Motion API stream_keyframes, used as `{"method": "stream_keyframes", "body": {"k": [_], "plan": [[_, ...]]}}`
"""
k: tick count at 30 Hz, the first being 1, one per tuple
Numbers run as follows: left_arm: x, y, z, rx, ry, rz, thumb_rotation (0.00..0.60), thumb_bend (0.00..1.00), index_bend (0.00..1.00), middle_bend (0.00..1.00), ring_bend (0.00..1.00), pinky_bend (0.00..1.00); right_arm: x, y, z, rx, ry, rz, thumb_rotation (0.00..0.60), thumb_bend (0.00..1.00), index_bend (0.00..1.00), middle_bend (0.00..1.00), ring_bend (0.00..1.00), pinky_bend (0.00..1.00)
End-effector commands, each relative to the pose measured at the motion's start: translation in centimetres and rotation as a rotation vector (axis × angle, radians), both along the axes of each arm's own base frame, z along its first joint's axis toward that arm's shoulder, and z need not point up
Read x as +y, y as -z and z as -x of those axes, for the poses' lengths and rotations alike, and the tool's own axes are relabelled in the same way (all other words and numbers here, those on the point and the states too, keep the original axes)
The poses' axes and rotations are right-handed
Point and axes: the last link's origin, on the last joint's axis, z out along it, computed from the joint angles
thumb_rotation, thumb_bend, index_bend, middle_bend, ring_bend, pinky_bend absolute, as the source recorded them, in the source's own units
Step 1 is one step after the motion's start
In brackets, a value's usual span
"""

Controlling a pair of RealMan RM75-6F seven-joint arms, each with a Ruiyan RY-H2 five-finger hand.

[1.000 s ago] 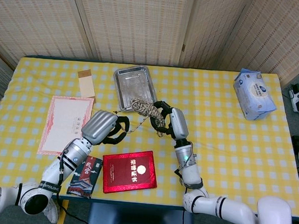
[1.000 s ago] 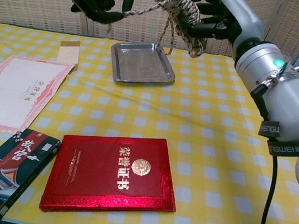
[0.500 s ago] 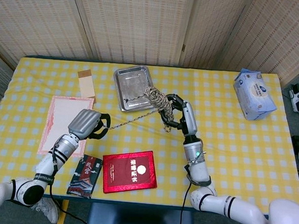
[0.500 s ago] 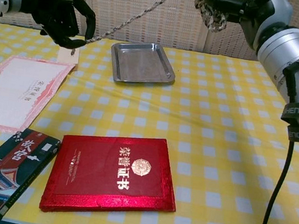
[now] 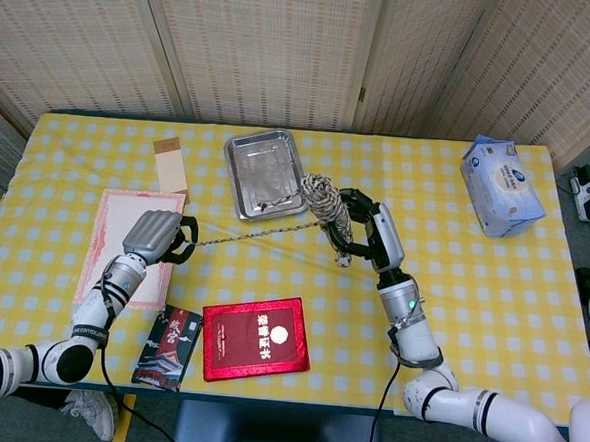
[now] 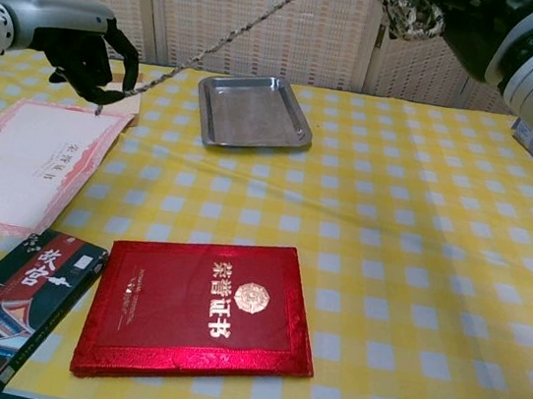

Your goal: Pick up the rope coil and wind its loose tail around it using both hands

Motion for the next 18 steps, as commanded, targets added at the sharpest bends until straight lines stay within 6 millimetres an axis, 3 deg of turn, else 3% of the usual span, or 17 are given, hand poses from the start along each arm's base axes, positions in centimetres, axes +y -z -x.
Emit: {"method": "stream_keyframes", "body": {"k": [1, 10, 18], "plan": [[0.2, 0.4, 0.2, 0.006, -0.015, 0.008, 0.600, 0.52, 0.64, 0.98, 0.90, 0.81, 0.3, -0.4, 0.1, -0.023, -0.016, -0.004, 0.600, 0.55, 0.88, 0.67, 0.74, 0.64], [1.0, 1.0, 1.1, 0.085, -0.045, -0.013, 0.600, 0.52, 0.64, 0.98, 0.90, 0.81, 1.1, -1.1, 0.2, -0.096, -0.072, -0.079, 0.600, 0.55, 0.88, 0.67, 0.75, 0.64], [1.6, 0.3, 0.1, 0.101, -0.005, -0.052, 0.600, 0.52, 0.64, 0.98, 0.90, 0.81, 1.3, -1.3, 1.0, 0.047, -0.137, -0.090, 0.600, 0.54, 0.88, 0.68, 0.75, 0.64]]}}
